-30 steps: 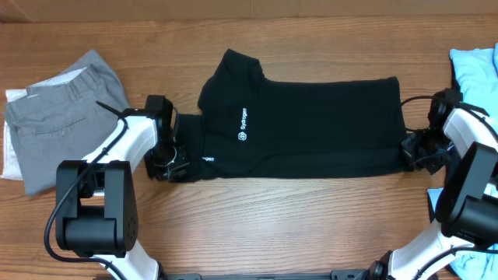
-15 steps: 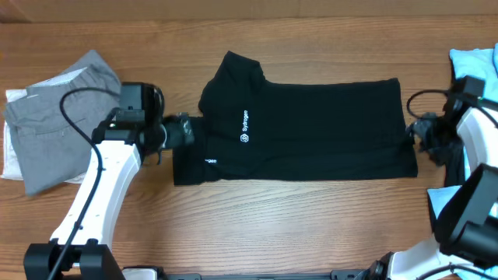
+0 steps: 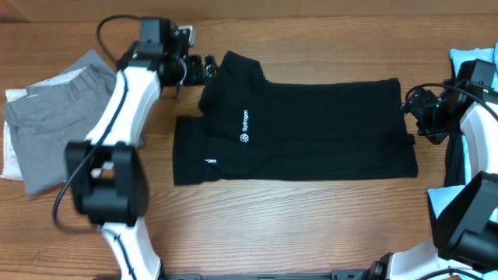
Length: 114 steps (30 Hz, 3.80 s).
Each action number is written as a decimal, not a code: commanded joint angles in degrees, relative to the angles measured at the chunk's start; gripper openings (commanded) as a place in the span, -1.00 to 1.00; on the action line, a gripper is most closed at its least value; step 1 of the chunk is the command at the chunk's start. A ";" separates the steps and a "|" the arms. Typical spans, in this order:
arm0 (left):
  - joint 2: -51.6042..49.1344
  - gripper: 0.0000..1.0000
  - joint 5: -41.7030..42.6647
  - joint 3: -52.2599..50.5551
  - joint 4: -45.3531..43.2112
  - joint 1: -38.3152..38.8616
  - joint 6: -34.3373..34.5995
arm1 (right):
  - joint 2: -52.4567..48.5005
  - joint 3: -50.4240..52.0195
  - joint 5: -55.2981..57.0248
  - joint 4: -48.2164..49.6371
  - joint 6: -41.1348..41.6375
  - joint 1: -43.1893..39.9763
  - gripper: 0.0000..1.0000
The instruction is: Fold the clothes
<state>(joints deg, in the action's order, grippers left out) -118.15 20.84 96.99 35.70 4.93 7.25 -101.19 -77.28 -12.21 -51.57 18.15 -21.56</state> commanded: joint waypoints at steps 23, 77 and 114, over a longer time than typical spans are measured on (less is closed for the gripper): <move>-21.35 -0.92 1.70 13.09 -2.73 1.40 5.90 | 0.04 -2.16 -0.72 7.39 -7.80 3.19 0.51; -6.23 -0.86 3.87 13.16 13.66 0.39 9.42 | -20.46 -26.69 14.73 -2.34 -2.69 3.91 -0.92; -2.40 -0.92 -7.50 7.10 54.82 6.03 0.24 | -19.30 -25.31 18.64 -23.34 -2.69 0.48 -0.88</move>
<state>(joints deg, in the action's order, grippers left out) -122.91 16.80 106.50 90.98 11.18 7.09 -121.86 -102.74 4.73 -75.05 15.05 -20.60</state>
